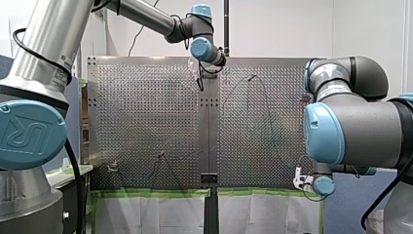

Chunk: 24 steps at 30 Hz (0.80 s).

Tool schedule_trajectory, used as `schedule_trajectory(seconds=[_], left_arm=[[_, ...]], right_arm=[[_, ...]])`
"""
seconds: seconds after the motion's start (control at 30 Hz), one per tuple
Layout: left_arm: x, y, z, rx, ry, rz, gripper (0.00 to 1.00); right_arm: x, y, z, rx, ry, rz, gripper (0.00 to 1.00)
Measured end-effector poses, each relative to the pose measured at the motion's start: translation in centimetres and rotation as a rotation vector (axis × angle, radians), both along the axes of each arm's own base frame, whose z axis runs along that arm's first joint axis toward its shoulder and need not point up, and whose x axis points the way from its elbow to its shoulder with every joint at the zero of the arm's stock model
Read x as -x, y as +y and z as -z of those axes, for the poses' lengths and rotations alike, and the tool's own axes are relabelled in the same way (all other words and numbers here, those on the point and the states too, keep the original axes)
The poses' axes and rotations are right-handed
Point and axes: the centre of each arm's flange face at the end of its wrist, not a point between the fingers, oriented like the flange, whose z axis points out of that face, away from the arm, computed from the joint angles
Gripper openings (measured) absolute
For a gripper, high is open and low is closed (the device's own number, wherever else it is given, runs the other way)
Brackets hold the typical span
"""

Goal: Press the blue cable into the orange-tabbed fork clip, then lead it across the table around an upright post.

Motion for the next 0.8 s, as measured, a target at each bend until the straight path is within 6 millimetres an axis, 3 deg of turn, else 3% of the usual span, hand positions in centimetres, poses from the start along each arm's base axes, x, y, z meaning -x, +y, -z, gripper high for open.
schedule_trajectory(seconds=[0.8], left_arm=[[0.6, 1.4, 7.8, 0.001, 0.002, -0.009, 0.98]], right_arm=[[-0.1, 0.0, 0.0, 0.001, 0.0, -0.002, 0.0]])
